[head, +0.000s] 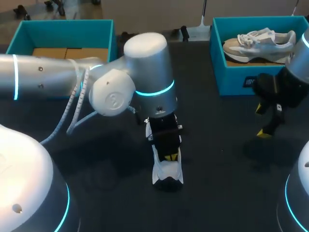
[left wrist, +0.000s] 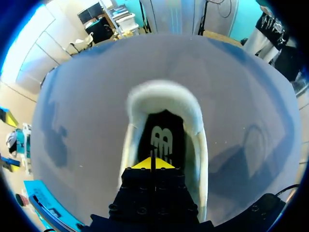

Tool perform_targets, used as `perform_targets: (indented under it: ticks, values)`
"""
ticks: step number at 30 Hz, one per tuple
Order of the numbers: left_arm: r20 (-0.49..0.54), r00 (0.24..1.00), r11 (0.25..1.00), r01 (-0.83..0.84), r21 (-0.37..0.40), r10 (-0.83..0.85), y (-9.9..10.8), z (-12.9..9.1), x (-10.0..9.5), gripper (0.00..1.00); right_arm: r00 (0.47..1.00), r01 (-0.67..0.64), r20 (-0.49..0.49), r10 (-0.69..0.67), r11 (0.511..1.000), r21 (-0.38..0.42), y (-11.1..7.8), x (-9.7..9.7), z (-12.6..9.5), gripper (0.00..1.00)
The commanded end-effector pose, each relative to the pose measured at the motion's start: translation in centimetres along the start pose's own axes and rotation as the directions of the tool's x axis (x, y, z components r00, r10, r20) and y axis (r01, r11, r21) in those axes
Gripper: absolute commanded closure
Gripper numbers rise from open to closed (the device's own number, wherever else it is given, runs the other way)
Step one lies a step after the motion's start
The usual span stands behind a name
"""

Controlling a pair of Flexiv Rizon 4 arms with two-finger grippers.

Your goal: Take the shoe out of the shoebox, open the shoe tongue, remove and reinsert the insole, then place the shoe into the shoebox

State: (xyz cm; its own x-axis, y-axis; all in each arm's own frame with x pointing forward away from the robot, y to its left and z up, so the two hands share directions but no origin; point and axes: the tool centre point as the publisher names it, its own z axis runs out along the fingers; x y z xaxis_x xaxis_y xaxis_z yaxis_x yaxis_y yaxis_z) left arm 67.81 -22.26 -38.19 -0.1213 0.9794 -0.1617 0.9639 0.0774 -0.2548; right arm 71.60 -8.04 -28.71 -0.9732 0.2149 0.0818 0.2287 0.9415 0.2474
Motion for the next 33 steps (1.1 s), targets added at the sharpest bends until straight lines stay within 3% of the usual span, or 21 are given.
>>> perform_targets:
  ticks: [1, 6, 11, 18, 33]
  values:
    - [-0.001, 1.0, 1.0, -0.02, -0.015, 0.02, -1.0, -2.4, -0.2, 1.0, 1.0, 0.0, 0.002, 0.0, 1.0, 0.001, -0.1, 0.1, 0.1, 0.0]
    - [-0.06, 0.996, 0.998, -0.066, -0.003, 0.066, -1.8, -2.6, -1.1, 1.0, 1.0, 0.0, 0.002, 0.0, 1.0, 0.001, -0.1, 0.1, 0.1, 0.0]
    - [-0.099, 0.994, 0.999, -0.053, 0.009, 0.054, -1.7, -1.3, -0.9, 1.0, 1.0, 0.0, 0.002, 0.0, 1.0, 0.001, -0.1, 0.1, 0.1, 0.0]
    - [-0.081, 0.995, 0.998, -0.056, -0.002, 0.056, -0.5, -0.9, 0.2, 1.0, 1.0, 0.0, 0.002, 0.0, 1.0, 0.001, -0.1, 0.1, 0.1, 0.0]
    - [-0.081, 0.995, 0.998, -0.056, -0.002, 0.056, -0.5, -0.9, 0.2, 1.0, 1.0, 0.0, 0.002, 0.0, 1.0, 0.001, -0.1, 0.1, 0.1, 0.0]
